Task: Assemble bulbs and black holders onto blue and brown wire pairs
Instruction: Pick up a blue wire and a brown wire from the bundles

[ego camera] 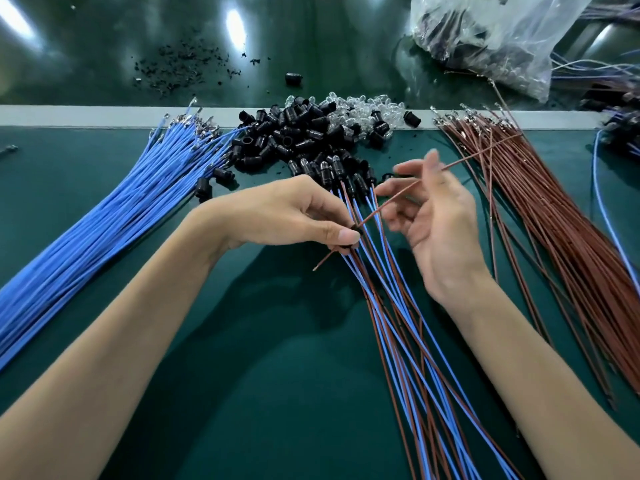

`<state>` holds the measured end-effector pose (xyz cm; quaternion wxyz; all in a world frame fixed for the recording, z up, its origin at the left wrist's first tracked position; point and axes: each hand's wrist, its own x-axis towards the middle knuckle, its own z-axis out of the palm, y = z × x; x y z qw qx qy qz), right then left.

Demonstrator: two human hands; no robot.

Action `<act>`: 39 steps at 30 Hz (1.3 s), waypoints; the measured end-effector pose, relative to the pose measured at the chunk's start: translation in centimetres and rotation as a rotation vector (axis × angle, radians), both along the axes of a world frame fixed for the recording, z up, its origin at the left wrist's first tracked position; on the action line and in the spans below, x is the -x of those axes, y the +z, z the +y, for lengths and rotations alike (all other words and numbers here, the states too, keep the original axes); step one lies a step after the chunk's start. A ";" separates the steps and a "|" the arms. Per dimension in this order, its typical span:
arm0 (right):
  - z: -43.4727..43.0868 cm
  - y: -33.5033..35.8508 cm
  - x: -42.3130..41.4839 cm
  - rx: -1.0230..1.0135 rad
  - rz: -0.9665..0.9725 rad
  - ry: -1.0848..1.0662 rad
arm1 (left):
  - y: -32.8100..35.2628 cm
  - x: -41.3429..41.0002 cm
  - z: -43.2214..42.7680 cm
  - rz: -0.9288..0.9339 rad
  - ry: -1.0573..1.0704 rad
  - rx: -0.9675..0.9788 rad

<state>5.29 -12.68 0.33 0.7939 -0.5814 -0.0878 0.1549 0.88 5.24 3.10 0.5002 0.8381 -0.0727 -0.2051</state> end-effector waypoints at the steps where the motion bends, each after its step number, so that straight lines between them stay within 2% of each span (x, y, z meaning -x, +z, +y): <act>1: -0.2 0.1 -0.2 -0.033 0.016 -0.036 | 0.0 0.0 -0.1 -0.001 0.004 -0.006; 3: -0.3 0.0 -0.4 0.032 0.000 -0.048 | -0.1 0.0 -0.2 -0.013 0.015 -0.016; 6: -0.4 -0.4 -0.5 0.195 -0.034 0.044 | -0.4 -0.1 -0.9 -0.038 0.022 -0.031; 10: -1.1 -0.3 -1.1 0.235 -0.042 0.137 | -0.5 -0.2 -1.3 -0.030 -0.003 -0.033; 16: -1.5 -0.6 -1.0 0.373 -0.176 0.255 | -0.5 -0.2 -1.6 -0.037 0.010 -0.014; 20: -1.4 -0.1 -0.8 0.294 -0.127 0.186 | -0.6 -0.2 -1.9 -0.017 0.039 0.022; 24: -1.6 0.3 -1.9 -0.036 0.129 -0.049 | -0.3 0.0 -1.3 0.061 -0.079 -0.028; 26: -1.9 0.2 -2.3 -0.122 0.187 -0.129 | -0.1 0.2 -1.1 0.089 -0.138 -0.057; 28: -1.8 0.0 -2.3 -0.083 0.193 -0.116 | -0.1 0.2 -1.2 0.079 -0.113 -0.020; 32: -1.2 -0.5 -1.9 0.135 0.082 0.055 | -0.6 -0.2 -1.8 0.006 0.077 0.106; 34: -1.2 -0.5 -1.7 0.214 0.036 0.126 | -0.6 -0.2 -1.6 0.011 0.068 0.095; 39: -1.3 -0.3 -1.8 0.080 0.135 0.133 | -0.1 0.2 -0.9 0.114 -0.120 -0.006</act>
